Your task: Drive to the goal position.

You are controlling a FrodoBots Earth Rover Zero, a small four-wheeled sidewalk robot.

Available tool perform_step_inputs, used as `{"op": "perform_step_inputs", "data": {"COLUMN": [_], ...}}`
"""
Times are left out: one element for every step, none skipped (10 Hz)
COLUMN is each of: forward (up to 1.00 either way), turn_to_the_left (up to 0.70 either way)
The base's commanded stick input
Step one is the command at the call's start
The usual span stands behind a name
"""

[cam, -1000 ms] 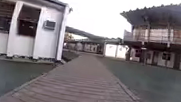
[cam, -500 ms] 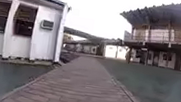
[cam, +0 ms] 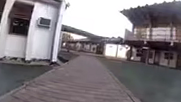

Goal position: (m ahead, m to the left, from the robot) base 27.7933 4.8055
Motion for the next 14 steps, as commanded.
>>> {"op": "perform_step_inputs", "data": {"forward": [0.70,0.70,0.70,0.70,0.70,0.70,0.70,0.70,0.70,0.70,0.70,0.70,0.70,0.70], "turn_to_the_left": [0.00,0.00,0.00,0.00,0.00,0.00,0.00,0.00,0.00,0.00,0.00,0.00,0.00,0.00]}}
